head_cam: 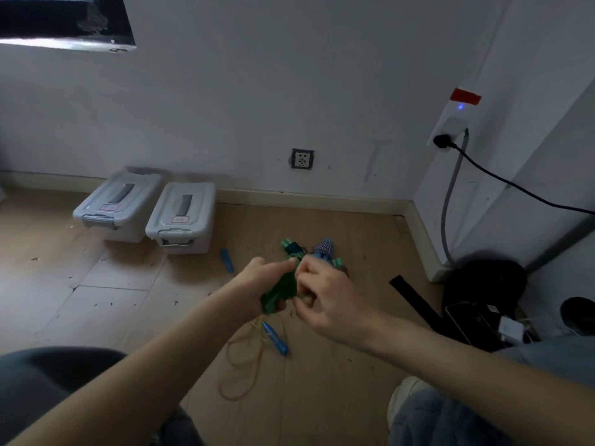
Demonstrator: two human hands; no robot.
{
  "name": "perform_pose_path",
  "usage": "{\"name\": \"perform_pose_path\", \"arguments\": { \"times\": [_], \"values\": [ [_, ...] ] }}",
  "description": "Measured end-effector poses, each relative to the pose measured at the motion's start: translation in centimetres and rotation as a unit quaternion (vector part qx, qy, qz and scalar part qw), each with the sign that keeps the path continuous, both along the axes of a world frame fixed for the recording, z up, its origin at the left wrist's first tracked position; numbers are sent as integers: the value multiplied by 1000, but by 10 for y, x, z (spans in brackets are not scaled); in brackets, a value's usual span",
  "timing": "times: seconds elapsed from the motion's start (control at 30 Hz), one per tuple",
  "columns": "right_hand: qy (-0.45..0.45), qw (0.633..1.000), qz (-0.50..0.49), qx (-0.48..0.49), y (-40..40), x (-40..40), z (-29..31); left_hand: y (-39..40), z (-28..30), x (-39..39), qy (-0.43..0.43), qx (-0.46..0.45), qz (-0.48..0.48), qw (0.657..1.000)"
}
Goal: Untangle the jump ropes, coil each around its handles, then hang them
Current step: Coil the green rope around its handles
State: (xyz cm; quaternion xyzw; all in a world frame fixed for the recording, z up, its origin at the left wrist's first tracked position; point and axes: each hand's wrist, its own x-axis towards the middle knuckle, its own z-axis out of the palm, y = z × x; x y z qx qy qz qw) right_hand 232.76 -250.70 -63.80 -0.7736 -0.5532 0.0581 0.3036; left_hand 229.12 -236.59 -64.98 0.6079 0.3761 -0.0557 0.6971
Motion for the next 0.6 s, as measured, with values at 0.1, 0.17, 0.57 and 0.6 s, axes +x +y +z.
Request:
{"name": "perform_pose_path", "arguments": {
  "times": [0.1, 0.17, 0.57, 0.6],
  "values": [
    [-12, 998, 29, -45, -19, -5, -12, -4, -15, -2, 35, 48, -39, 997],
    [41, 997, -20, -57, -25, 0, -19, -8, -24, 0, 30, 54, -64, 996],
    [554, 745, -368, 41, 16, 98, -86, 6, -104, 34, 94, 60, -146, 983],
    [575, 716, -389, 72, 22, 101, -100, 13, -117, 38, 89, 64, -101, 989]
  ]
}}
